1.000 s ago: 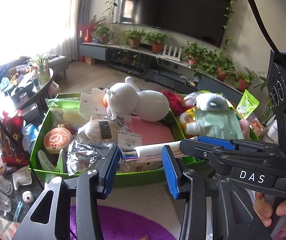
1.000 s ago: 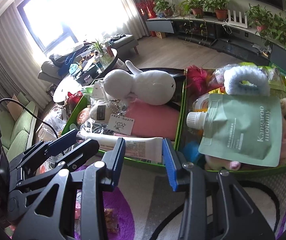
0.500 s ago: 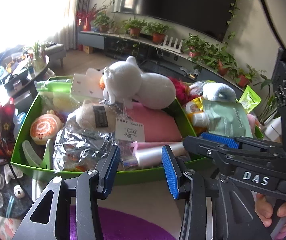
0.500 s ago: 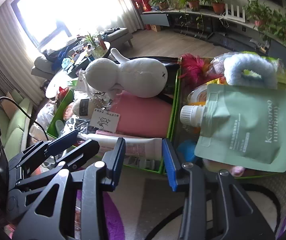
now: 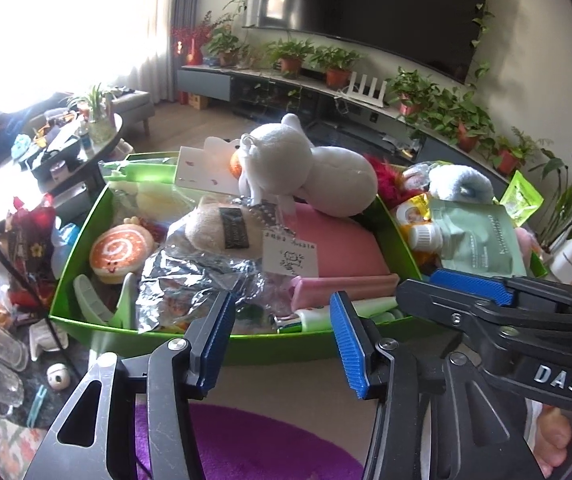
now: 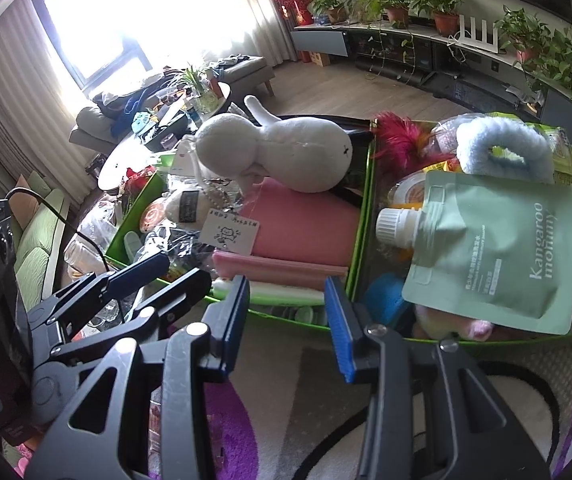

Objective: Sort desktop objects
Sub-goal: 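Lower the white tube into the green box and open the left tool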

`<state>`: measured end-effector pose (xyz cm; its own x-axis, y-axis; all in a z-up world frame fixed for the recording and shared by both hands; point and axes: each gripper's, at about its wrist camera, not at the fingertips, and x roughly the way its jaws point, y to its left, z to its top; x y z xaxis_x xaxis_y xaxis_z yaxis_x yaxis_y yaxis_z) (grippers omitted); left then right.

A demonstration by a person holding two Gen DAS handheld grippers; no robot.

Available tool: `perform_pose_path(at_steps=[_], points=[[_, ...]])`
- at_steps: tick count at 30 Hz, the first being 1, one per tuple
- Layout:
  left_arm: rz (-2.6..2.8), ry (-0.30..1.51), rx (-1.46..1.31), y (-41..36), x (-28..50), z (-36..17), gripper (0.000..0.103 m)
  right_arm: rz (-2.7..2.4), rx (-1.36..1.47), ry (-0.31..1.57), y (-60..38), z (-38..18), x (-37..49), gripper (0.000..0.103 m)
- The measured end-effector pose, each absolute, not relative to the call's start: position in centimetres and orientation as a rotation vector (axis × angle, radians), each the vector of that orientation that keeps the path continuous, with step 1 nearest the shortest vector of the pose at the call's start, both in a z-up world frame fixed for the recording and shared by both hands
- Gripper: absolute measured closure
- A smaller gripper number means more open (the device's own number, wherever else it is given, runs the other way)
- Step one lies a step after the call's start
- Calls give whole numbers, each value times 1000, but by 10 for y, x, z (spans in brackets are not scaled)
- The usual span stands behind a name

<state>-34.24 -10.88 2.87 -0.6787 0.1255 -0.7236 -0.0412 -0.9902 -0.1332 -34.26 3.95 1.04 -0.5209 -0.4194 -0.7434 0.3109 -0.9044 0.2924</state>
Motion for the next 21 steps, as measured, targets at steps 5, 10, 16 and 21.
perform_pose_path(at_steps=[5,10,16,21], points=[[2832,-132,-1219,-111,-335,32,39,-2417,1217,-153,38,16,-333,60],[2860,-131,-1225,-114,-328,35,34,-2401,1211,-147,38,20,-322,53],[2892,-126,-1214,-116,-320,41,31,-2406,1194,-142,36,29,-308,46],[2902,-115,-1202,-113,-316,47,30,-2418,1183,-147,38,34,-303,44]])
